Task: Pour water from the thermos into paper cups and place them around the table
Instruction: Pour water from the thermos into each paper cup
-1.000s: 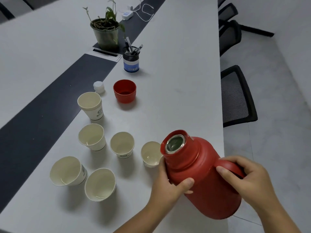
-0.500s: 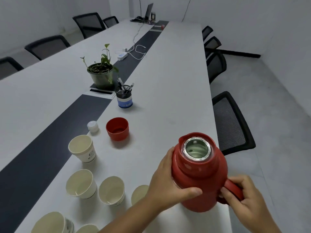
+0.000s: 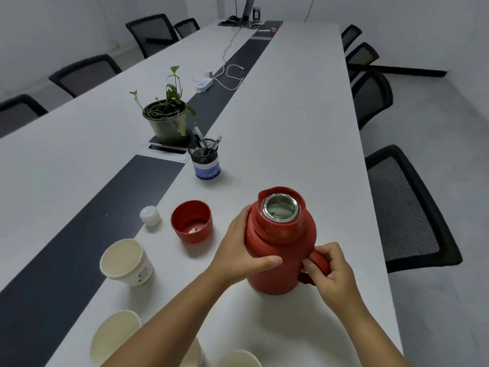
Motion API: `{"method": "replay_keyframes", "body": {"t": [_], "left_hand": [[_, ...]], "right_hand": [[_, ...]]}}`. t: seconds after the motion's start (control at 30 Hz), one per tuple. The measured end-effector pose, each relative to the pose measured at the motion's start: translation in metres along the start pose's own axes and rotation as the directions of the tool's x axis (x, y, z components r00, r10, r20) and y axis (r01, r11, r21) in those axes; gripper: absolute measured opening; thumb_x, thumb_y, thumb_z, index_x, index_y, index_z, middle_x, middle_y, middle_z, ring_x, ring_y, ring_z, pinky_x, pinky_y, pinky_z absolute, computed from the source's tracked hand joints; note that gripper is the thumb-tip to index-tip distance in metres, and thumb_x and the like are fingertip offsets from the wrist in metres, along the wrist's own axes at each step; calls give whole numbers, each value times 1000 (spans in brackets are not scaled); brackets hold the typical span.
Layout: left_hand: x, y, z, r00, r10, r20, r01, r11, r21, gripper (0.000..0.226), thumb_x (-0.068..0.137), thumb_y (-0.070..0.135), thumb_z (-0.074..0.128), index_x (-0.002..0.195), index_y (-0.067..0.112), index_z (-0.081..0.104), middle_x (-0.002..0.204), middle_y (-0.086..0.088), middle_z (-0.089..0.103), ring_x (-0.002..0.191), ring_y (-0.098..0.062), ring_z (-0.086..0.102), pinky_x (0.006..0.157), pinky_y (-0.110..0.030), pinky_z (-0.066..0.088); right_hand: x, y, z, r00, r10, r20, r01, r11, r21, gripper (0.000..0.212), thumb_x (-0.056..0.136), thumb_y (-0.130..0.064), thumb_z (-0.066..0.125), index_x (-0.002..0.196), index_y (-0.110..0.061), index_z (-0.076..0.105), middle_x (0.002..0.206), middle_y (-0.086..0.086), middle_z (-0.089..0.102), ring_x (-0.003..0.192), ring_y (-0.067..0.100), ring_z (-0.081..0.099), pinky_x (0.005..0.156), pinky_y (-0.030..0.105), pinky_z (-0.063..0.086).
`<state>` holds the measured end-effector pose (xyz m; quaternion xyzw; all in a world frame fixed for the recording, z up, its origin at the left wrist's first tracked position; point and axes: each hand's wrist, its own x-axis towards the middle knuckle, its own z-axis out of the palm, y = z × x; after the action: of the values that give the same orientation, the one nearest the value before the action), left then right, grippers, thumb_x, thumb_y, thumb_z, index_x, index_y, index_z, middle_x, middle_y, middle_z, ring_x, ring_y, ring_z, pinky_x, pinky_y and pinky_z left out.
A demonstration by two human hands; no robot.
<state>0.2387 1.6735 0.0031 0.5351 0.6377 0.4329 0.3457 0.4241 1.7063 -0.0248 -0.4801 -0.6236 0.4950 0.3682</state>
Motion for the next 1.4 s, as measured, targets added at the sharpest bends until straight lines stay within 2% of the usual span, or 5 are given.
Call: {"method": "replay_keyframes", "body": {"t": [0.27,0.7,0.93,1.2,1.4], "left_hand": [[13,-10,-4,1000,-23,-7,23,999,43,86,40,57,70,110,69,21,118,37,34,111,23,32,87,7,26],[-79,-22,-96,934,188,-305,-93,949,302,43,82,11,63,123,2,51,120,-3,55,108,-10,47,94,-14,34],[-134,-93,-181,817,21,-576,130,967,218,44,77,13,53,119,-1,49,112,-2,46,97,-23,49,84,-34,42],[-118,-155,-201,941,-326,-92,329,944,20,82,71,20,74,139,17,28,140,3,37,119,-8,40,96,-24,35],[-89,-160,-207,979,-205,-8,203,973,-106,69,65,25,80,116,45,37,124,18,49,117,-6,47,99,-29,42]], "right_hand": [[19,4,6,999,0,44,1,1000,-20,31,83,3,56,77,-25,47,75,5,59,64,12,65,65,45,58],[-38,-33,43,877,-422,-228,241,799,-550,22,73,-3,54,92,7,61,100,27,61,101,40,52,91,38,37],[-47,-74,157,886,-448,117,447,764,-466,10,68,-4,61,75,3,64,76,16,67,79,25,61,81,15,33],[-31,-68,269,908,-111,403,372,655,-658,40,89,-17,49,129,-20,46,135,5,41,125,17,36,96,25,32],[-28,-66,281,916,-179,359,384,655,-651,19,72,5,61,87,-3,69,87,15,66,78,23,65,63,21,44]]}}
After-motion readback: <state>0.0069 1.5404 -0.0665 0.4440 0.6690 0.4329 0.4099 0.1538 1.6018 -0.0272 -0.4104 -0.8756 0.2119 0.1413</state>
